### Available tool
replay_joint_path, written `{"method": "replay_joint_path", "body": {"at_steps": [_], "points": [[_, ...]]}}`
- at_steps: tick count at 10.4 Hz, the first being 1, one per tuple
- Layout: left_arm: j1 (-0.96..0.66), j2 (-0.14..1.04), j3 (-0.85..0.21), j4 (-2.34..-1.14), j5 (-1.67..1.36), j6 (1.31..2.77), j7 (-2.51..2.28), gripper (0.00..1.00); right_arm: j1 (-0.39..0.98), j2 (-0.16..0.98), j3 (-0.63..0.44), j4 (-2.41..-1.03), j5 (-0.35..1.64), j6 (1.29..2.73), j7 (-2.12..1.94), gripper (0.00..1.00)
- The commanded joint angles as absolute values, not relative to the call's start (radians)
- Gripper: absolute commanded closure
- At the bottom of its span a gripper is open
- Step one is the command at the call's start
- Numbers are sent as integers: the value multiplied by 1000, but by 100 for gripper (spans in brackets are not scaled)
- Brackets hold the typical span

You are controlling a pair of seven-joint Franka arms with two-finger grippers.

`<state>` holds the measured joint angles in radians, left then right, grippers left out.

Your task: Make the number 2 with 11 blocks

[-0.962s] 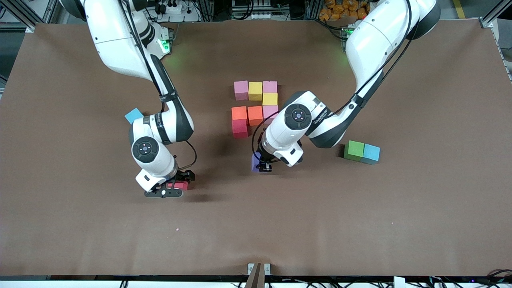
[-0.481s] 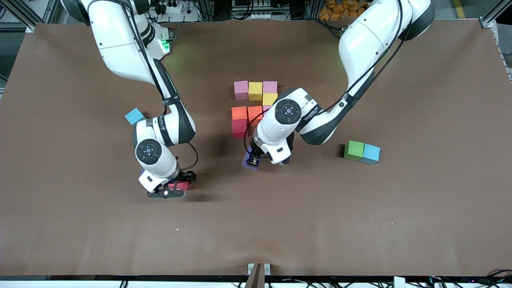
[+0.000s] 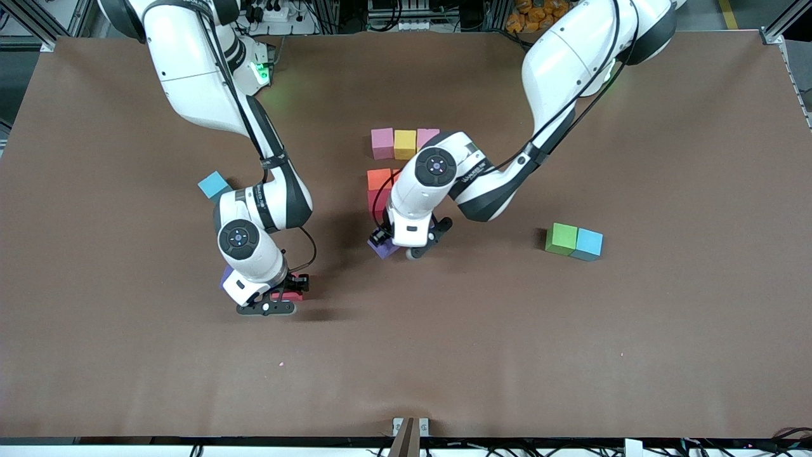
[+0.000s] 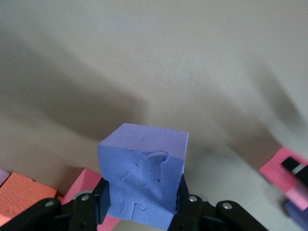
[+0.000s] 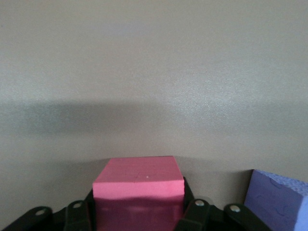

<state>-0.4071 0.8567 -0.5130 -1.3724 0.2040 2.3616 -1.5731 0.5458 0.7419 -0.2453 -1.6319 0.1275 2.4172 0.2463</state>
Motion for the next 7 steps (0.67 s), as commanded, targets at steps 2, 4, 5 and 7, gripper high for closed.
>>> {"method": "replay_joint_path", "body": {"at_steps": [2,4,5,7], "points": [[-423,882,-500,-1351,186,2336,-1355,98,532,727,-239,-1625,143,2416,235,51],[-426,893,-500,-1347,186,2309,-1260,98,525,704,-239,-1611,143,2393,230,51],[-428,894,-500,-1338,186,2274,-1226,98,520,693,-239,-1603,143,2370,229,51],[-442,896,-488,-1338,184,2263,-1223,94,511,680,-239,-1595,143,2347,227,51]]}}
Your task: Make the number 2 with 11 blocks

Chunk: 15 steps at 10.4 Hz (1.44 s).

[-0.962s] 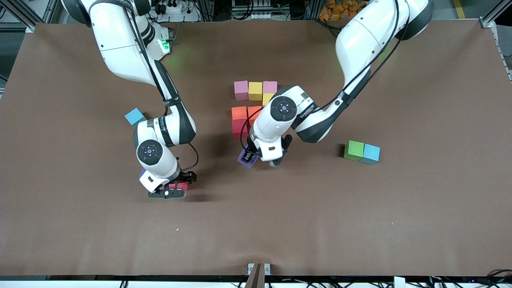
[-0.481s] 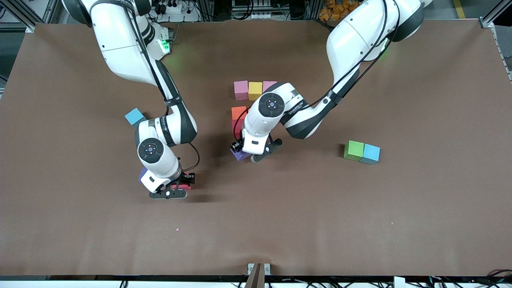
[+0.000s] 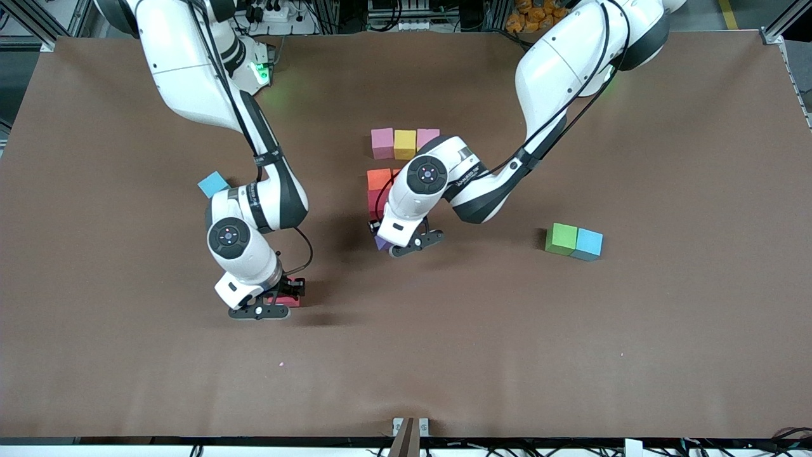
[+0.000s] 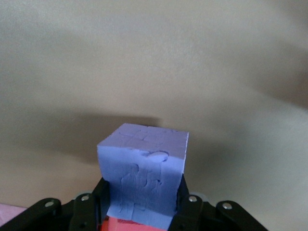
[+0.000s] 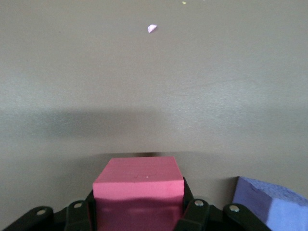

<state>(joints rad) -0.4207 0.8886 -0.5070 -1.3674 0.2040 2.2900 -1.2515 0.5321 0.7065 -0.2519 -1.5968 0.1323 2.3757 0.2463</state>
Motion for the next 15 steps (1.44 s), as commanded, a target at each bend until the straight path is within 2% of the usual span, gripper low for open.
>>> {"method": "replay_joint_path", "body": {"at_steps": [1,4,15], "points": [[-452,899,-485,-1338,184,2263,-1223,89,511,678,-239,-1595,143,2345,227,51],[-456,905,-477,-1338,183,2267,-1218,81,512,678,-239,-1595,144,2344,229,51],[-492,925,-446,-1338,189,2313,-1100,80,520,683,-239,-1597,143,2345,241,51]]}}
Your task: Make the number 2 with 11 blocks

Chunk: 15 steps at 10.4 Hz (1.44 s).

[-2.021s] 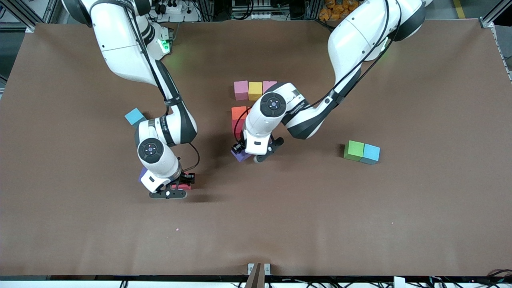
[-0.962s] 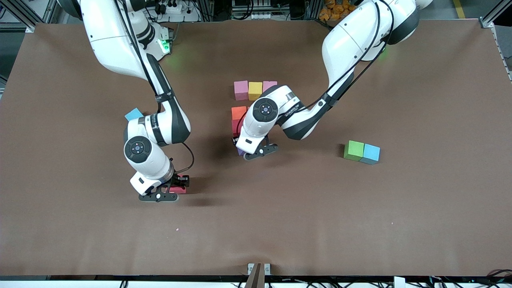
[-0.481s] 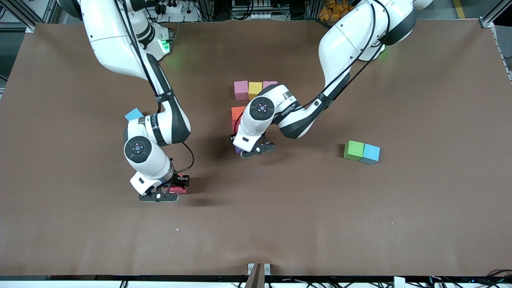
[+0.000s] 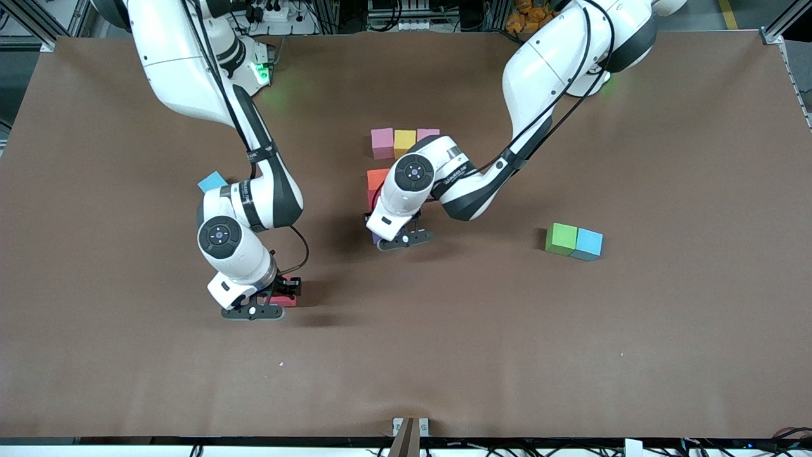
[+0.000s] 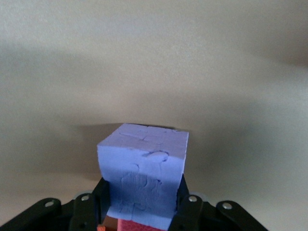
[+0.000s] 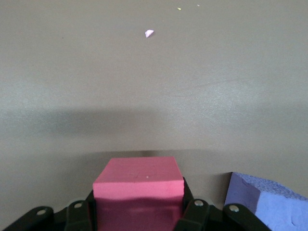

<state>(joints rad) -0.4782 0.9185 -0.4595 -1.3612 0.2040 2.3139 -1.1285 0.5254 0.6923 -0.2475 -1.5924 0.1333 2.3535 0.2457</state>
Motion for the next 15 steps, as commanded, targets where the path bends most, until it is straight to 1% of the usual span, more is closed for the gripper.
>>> {"method": "replay_joint_path", "body": {"at_steps": [1,4,7,8,9,12,13,14,15], "points": [[-494,925,-442,-1339,189,2313,-1091,80,520,683,-239,-1597,144,2345,241,51],[-500,925,-442,-1338,187,2313,-1092,78,520,683,-239,-1598,143,2345,241,51],[-508,925,-442,-1341,187,2313,-1097,73,520,683,-239,-1598,143,2345,241,51],[-512,925,-442,-1342,187,2313,-1095,67,520,683,-239,-1598,143,2345,241,51],[-512,925,-442,-1342,187,2313,-1094,53,520,683,-239,-1598,144,2345,241,51],[-523,925,-442,-1342,189,2313,-1089,52,522,684,-239,-1600,143,2347,242,51],[-525,925,-442,-1342,189,2313,-1088,44,522,684,-239,-1598,143,2347,242,51],[-526,925,-440,-1342,189,2313,-1086,1,522,684,-239,-1600,143,2347,242,51],[-526,925,-440,-1342,189,2313,-1089,0,522,684,-239,-1600,143,2347,242,51]]}}
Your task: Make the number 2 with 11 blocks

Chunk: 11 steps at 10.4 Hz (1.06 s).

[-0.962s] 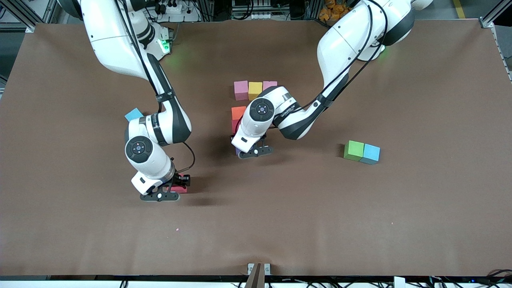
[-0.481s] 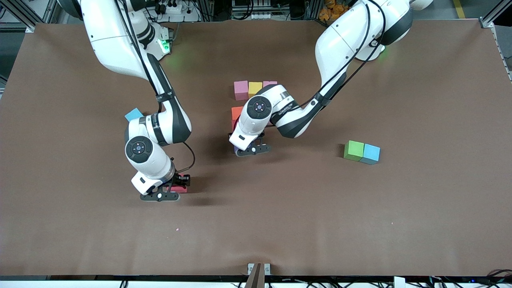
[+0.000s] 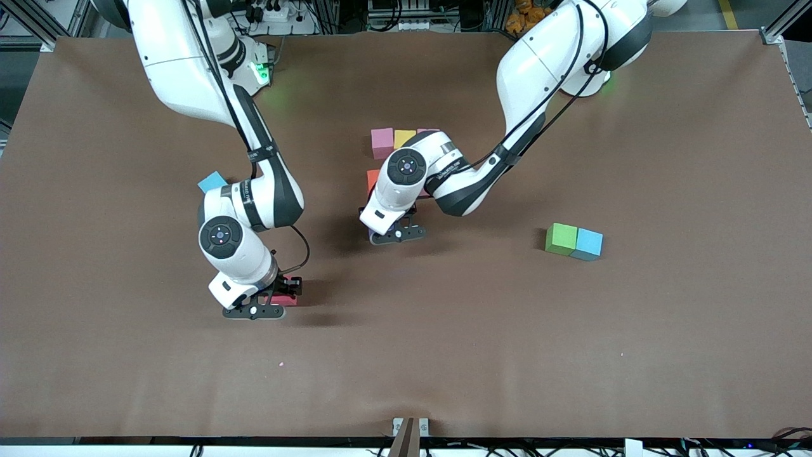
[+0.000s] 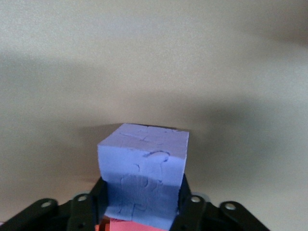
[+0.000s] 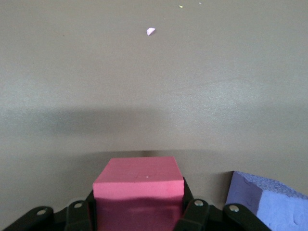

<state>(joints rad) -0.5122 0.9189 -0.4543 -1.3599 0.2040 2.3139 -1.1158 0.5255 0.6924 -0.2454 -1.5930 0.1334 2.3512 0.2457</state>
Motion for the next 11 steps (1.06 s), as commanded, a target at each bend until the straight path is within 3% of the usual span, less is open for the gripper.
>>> {"method": "replay_joint_path", "body": {"at_steps": [1,5,9,11], "points": [[-523,919,-440,-1342,189,2313,-1086,0,523,684,-239,-1600,143,2347,242,51],[-522,896,-442,-1341,189,2313,-1094,0,522,683,-239,-1598,144,2345,242,51],[-471,799,-442,-1359,193,2301,-1109,0,557,677,-239,-1597,144,2336,374,51],[-393,720,-440,-1403,196,2204,-1098,0,601,649,-239,-1597,144,2300,516,51]]}}
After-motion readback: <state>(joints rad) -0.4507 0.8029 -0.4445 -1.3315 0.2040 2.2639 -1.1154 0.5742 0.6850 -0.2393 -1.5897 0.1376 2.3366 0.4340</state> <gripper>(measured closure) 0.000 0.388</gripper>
